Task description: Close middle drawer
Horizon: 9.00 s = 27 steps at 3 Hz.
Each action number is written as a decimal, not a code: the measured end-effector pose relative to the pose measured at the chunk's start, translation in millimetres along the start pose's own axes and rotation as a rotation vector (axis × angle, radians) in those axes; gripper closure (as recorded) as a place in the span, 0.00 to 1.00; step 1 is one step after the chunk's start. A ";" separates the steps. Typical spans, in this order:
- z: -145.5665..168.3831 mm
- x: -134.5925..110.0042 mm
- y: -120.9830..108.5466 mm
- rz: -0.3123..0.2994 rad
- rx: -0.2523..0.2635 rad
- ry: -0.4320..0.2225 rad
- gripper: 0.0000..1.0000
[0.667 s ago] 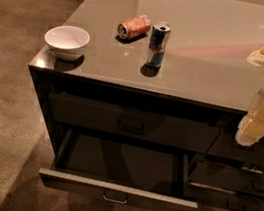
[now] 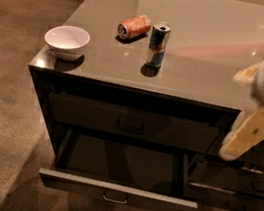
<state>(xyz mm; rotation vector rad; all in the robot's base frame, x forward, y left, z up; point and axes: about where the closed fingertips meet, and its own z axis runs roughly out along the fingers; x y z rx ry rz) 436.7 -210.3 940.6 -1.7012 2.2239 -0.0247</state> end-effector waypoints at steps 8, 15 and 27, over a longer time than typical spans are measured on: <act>357.7 71.0 243.2 0.202 -0.438 -0.621 0.00; 536.7 46.0 190.9 -0.041 -0.110 -0.845 1.00; 570.6 32.6 80.1 -0.107 0.013 -0.852 1.00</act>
Offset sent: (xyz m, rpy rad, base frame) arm -0.1091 0.0312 -0.3613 0.4484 0.1665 -0.0809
